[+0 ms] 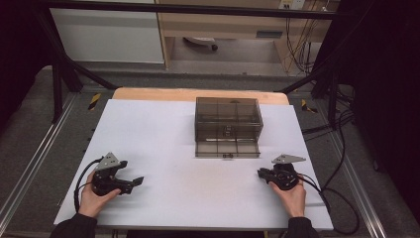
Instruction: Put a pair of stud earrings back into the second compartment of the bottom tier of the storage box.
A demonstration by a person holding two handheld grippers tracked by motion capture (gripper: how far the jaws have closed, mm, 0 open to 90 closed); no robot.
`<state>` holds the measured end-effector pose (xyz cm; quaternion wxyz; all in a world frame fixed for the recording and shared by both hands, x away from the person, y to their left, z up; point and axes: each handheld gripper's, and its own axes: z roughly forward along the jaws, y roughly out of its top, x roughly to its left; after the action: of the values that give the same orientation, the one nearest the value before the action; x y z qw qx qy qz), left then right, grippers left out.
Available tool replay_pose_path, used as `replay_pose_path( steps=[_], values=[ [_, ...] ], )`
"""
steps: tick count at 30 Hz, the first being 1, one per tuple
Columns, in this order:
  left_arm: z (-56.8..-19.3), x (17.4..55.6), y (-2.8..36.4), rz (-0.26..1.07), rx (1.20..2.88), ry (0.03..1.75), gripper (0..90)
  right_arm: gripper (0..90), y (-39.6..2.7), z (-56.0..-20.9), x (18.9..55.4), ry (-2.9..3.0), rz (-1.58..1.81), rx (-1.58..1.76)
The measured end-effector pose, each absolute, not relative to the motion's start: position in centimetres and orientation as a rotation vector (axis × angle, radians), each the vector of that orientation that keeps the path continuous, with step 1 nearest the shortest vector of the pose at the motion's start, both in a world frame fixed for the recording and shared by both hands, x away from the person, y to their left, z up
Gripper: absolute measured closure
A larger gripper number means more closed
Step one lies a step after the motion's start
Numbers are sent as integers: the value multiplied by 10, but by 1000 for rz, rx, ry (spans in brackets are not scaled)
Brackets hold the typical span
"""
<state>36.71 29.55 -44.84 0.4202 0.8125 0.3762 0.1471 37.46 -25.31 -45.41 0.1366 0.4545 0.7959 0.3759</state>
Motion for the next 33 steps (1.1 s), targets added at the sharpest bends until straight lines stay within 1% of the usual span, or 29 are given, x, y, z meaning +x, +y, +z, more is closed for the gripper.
replay_pose_path(
  steps=[33],
  values=[
    [-448, 367, 295, 368, 2039, 941, 61, 807, -252, -444, 372, 2298, 1142, 1291]
  ],
)
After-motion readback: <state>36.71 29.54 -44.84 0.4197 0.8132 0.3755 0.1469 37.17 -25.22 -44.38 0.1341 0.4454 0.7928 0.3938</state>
